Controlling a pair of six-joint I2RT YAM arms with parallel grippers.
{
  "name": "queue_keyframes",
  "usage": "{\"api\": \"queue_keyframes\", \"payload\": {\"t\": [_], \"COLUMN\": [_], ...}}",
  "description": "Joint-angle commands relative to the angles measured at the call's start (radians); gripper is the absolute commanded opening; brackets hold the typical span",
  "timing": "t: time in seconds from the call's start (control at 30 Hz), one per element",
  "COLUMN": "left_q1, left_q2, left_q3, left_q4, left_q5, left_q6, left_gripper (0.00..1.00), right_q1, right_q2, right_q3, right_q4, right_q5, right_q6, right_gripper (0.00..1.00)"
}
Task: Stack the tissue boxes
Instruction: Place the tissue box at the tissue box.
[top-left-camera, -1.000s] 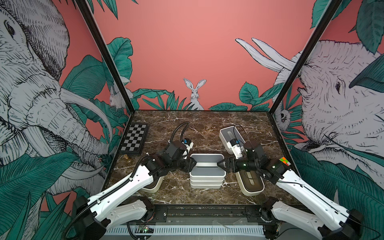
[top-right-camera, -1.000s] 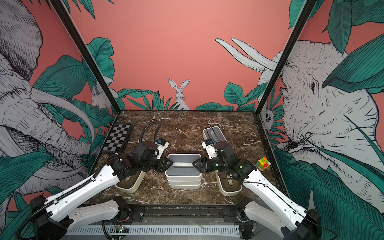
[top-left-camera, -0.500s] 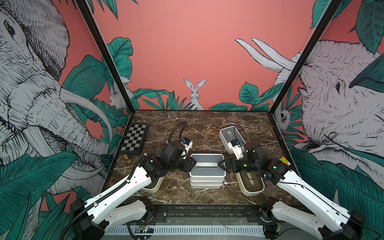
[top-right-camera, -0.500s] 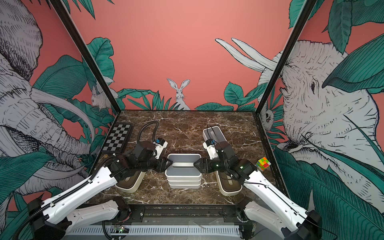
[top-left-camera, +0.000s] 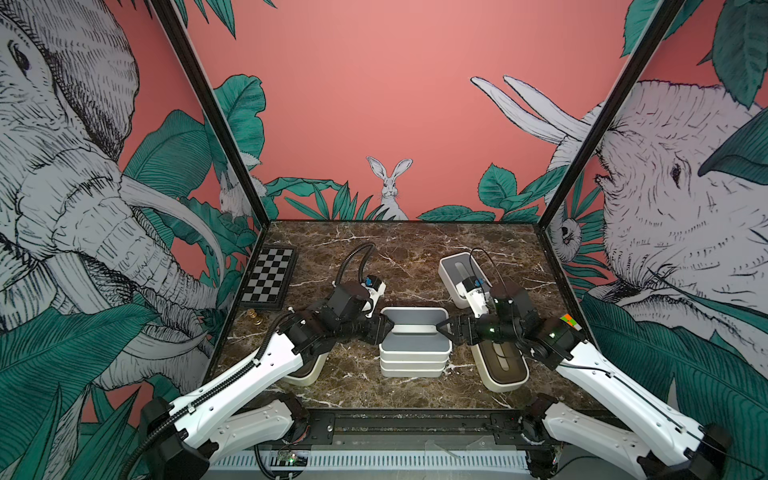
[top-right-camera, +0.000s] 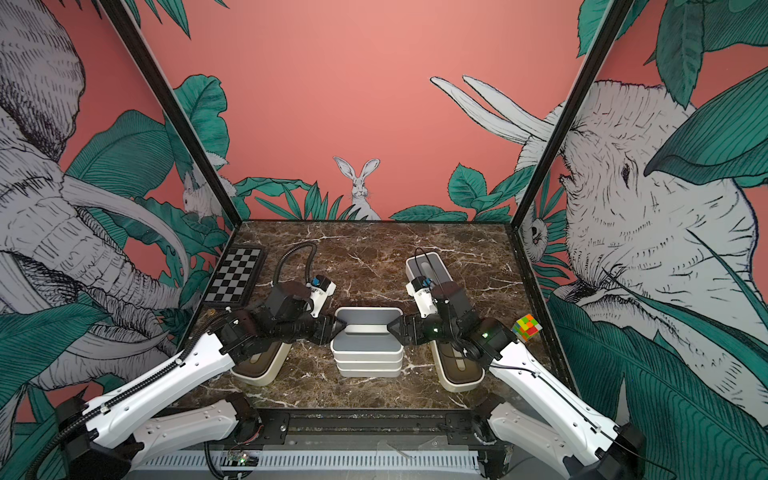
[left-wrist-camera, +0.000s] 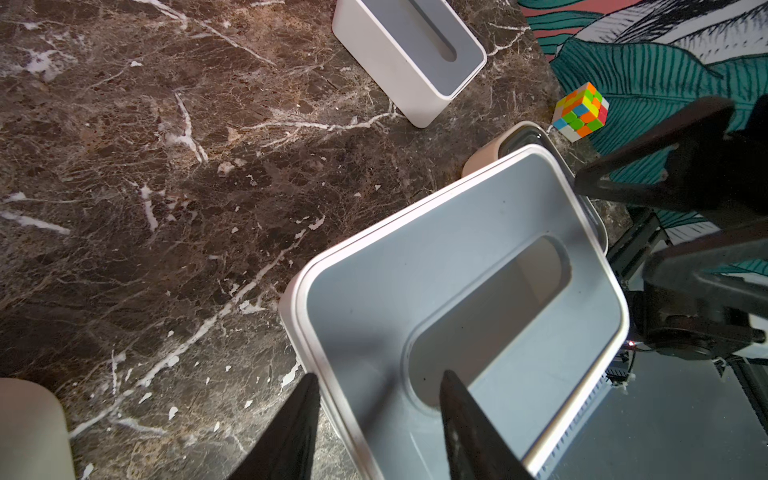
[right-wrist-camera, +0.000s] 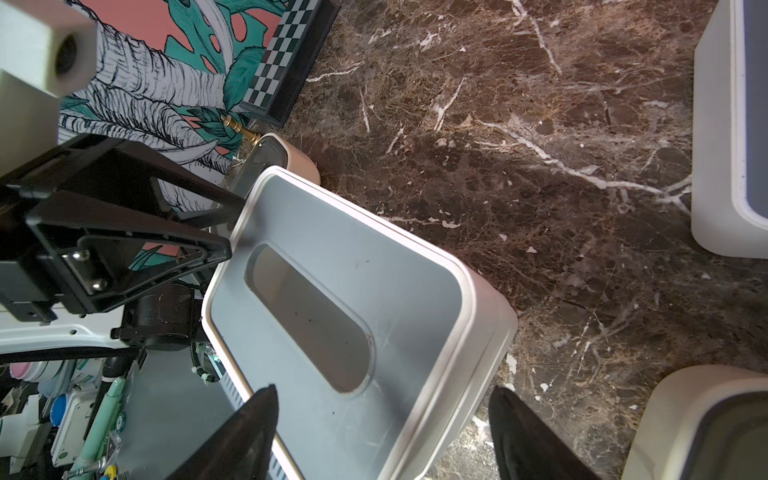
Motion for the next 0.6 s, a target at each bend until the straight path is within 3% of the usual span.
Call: {"api": "queue_keyframes", "payload": {"t": [0.0, 0.13, 0.23, 0.57], "left_q1": [0.003, 0.003, 0.003, 0.038], "left_q2": [-0.007, -0.018, -0.041, -0.040], "left_q3": [0.015, 0.012, 0.030, 0.181], "left_q4": [-0.020, -0.023, -0.053, -0.056], "left_q5": [-0.007, -0.028, -0.106, -0.175], "left_q6": [0.000, -0.005, 0.012, 0.227], "left_gripper": [0.49, 0.49, 0.50, 0.58], "right_q1": [0.005, 0.005, 0.005, -0.107], "right_q2": [-0.019, -0.019, -0.025, -0.011], "right_q3": [0.016, 0.017, 0.020, 0.065], "right_q4": [0.003, 0.001, 0.007, -0.020], "right_q5": [0.008, 0.008, 0.028, 0.042], "right_q6": [-0.012, -0.013, -0.012, -0.012], "right_gripper": [0.80, 0.80, 0.81, 0.84]}}
